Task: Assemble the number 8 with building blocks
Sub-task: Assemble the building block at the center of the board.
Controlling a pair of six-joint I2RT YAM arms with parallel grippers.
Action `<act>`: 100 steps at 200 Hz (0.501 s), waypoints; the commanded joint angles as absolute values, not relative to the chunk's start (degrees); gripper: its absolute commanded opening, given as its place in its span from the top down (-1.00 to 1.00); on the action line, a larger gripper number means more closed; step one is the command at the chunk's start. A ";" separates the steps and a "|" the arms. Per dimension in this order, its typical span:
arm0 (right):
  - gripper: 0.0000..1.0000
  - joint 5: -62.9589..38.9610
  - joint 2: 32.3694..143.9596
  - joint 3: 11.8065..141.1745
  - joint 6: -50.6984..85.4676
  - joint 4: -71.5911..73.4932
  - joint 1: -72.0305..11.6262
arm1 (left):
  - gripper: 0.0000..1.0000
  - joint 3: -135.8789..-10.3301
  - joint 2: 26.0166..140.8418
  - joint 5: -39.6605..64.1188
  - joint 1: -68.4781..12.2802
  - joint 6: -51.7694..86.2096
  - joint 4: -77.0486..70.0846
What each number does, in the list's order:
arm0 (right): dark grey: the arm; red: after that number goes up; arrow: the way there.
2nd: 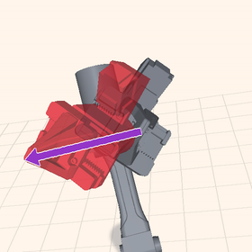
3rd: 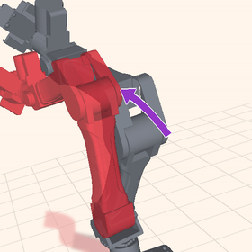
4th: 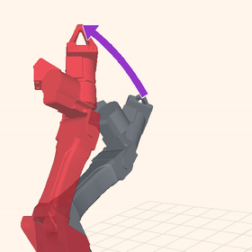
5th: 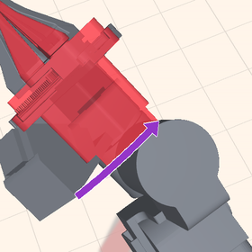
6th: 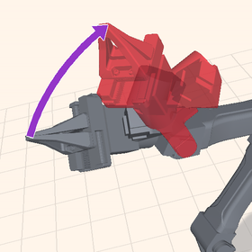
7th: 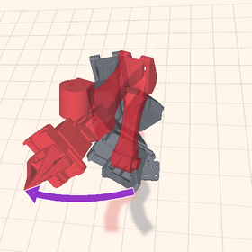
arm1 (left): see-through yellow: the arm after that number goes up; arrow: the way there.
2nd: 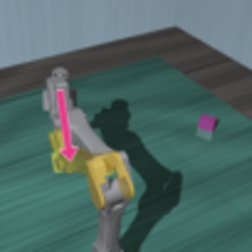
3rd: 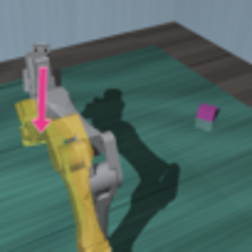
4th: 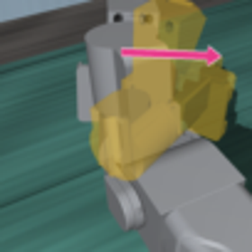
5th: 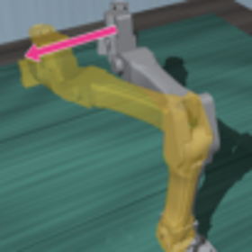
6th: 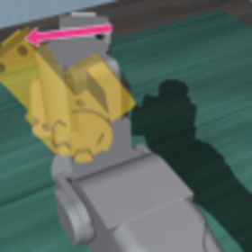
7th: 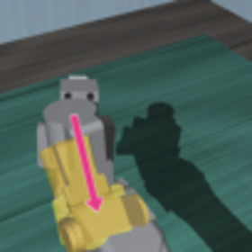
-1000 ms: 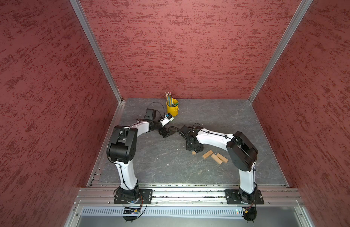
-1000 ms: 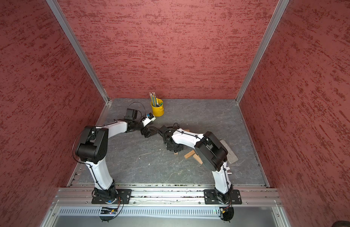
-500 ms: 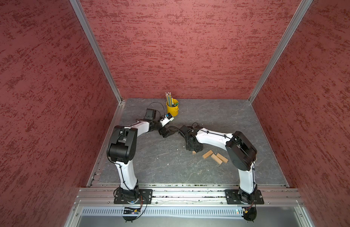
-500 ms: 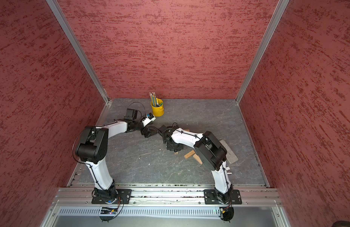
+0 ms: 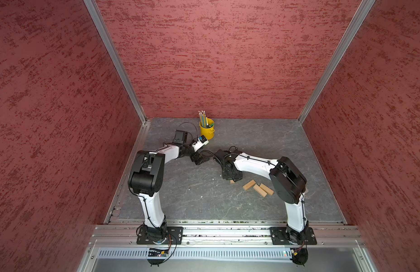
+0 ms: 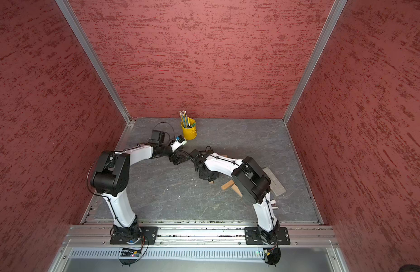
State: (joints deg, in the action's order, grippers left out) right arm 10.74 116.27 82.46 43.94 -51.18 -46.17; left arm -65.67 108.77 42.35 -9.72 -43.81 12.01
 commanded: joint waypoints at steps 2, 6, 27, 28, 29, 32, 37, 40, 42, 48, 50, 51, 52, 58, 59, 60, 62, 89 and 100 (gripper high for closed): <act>1.00 10.93 118.56 83.00 44.83 -51.06 -45.73 | -0.99 -65.54 108.12 44.03 -9.23 -43.95 11.89; 1.00 10.86 118.65 83.07 44.82 -51.08 -45.70 | -0.99 -65.53 108.11 44.03 -9.23 -43.90 11.83; 1.00 10.88 118.74 83.11 45.17 -51.60 -45.41 | -0.99 -65.33 107.97 44.21 -9.14 -44.00 11.72; 1.00 10.89 118.74 83.08 45.17 -51.64 -45.43 | -0.99 -65.36 108.00 44.25 -9.14 -43.97 11.66; 1.00 10.94 118.74 83.07 45.17 -51.70 -45.43 | -0.99 -65.37 108.01 44.27 -9.14 -44.00 11.68; 1.00 10.97 118.74 83.14 45.30 -51.80 -45.36 | -0.99 -65.36 107.95 44.34 -9.14 -44.03 11.64; 1.00 10.90 118.74 83.14 45.54 -52.00 -45.27 | -0.99 -65.30 108.00 44.30 -9.14 -44.03 11.64; 1.00 11.01 118.74 83.08 45.57 -52.09 -45.22 | -0.99 -65.31 107.97 44.30 -9.12 -44.00 11.62; 1.00 10.99 118.74 83.13 45.60 -52.18 -45.19 | -0.99 -65.31 107.96 44.32 -9.14 -43.96 11.67; 1.00 11.12 118.74 83.11 45.78 -52.36 -45.09 | -0.99 -65.32 107.96 44.36 -9.14 -43.96 11.62; 1.00 11.15 118.72 83.09 45.90 -52.46 -45.02 | -0.99 -65.31 108.00 44.38 -9.14 -43.99 11.63; 1.00 11.16 118.73 83.16 45.93 -52.51 -44.97 | -0.99 -65.35 107.97 44.38 -9.14 -44.01 11.62; 1.00 11.20 118.73 83.15 45.95 -52.53 -44.94 | -0.99 -65.33 107.99 44.38 -9.14 -44.02 11.61; 1.00 11.24 118.83 83.28 46.18 -52.89 -44.76 | -0.99 -65.34 108.02 44.38 -9.14 -43.97 11.61; 1.00 11.29 118.83 83.26 46.20 -52.94 -44.71 | -0.99 -65.32 107.97 44.38 -9.14 -44.00 11.65; 1.00 11.27 118.83 83.24 46.26 -52.93 -44.72 | -0.99 -65.31 108.00 44.38 -9.14 -43.97 11.63; 1.00 11.30 118.78 83.32 46.37 -53.05 -44.67 | -0.99 -65.30 108.01 44.38 -9.14 -43.95 11.63; 1.00 11.20 119.04 83.59 46.24 -53.08 -44.47 | -0.99 -65.31 107.94 44.49 -9.09 -44.02 11.71; 1.00 11.19 119.26 83.78 46.19 -53.09 -44.31 | -0.99 -65.30 108.01 44.56 -9.05 -43.99 11.76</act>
